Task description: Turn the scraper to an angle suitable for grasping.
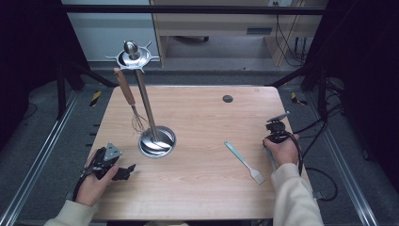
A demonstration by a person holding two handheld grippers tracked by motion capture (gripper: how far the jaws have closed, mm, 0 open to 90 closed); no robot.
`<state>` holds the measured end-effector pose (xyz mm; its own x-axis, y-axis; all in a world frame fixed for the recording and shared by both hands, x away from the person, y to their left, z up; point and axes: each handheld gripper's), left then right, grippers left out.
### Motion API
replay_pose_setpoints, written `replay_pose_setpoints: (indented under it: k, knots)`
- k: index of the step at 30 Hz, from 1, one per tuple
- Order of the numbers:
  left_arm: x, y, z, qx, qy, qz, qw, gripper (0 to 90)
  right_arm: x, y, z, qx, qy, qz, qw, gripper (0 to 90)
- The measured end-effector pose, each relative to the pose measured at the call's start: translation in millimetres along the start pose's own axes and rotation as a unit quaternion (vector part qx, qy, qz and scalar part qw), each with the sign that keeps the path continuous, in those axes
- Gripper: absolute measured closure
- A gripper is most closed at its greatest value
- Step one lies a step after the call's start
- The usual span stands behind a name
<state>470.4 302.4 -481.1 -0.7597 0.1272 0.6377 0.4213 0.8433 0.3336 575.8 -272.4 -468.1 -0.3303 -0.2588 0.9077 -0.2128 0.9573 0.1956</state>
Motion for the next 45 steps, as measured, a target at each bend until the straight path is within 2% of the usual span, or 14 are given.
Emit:
replay_pose_setpoints:
  k: [5, 18, 19, 22, 29, 35, 45]
  knots:
    - [-0.2, -0.4, -0.1, -0.002, 0.001, 0.001, 1.0, 4.9, -1.8, -0.2, 2.3, -0.009, -0.004, -0.002, 0.9999, 66.9]
    - [-0.9, -1.0, -0.3, -0.007, 0.003, 0.002, 1.0, 4.9, -1.9, 0.9, 8.6, -0.006, -0.024, 0.004, 0.9997, 72.8]
    - [-1.5, -1.9, -0.1, -0.002, 0.0, 0.002, 1.0, 4.9, -1.8, 1.7, 9.0, -0.006, -0.025, 0.006, 0.9996, 72.9]
    - [-1.4, -1.5, -0.2, -0.01, 0.006, 0.002, 0.9999, 4.9, -1.8, 2.6, 9.9, -0.009, -0.029, 0.007, 0.9995, 73.6]
    - [-1.6, -1.9, 0.1, -0.011, 0.008, 0.004, 0.9999, 4.9, -1.9, 2.1, 11.2, -0.005, -0.036, 0.003, 0.9993, 74.3]
    - [-2.0, -2.6, 0.1, -0.013, 0.009, 0.006, 0.9999, 4.9, 4.1, 3.2, 12.3, -0.003, -0.048, -0.004, 0.9988, 74.5]
    - [-2.5, -3.1, 0.3, -0.016, 0.012, 0.008, 0.9998, 4.9, 18.7, 10.0, 10.5, 0.019, -0.06, -0.011, 0.998, 74.6]
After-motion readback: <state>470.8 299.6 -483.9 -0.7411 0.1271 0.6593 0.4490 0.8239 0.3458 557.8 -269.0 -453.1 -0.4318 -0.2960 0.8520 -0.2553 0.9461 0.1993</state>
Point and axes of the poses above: each handheld gripper's, and its own axes: x roughly backward along the jaws, z roughly out of its underside, y roughly to its left, and after that the axes turned 13 degrees about -z, right-handed
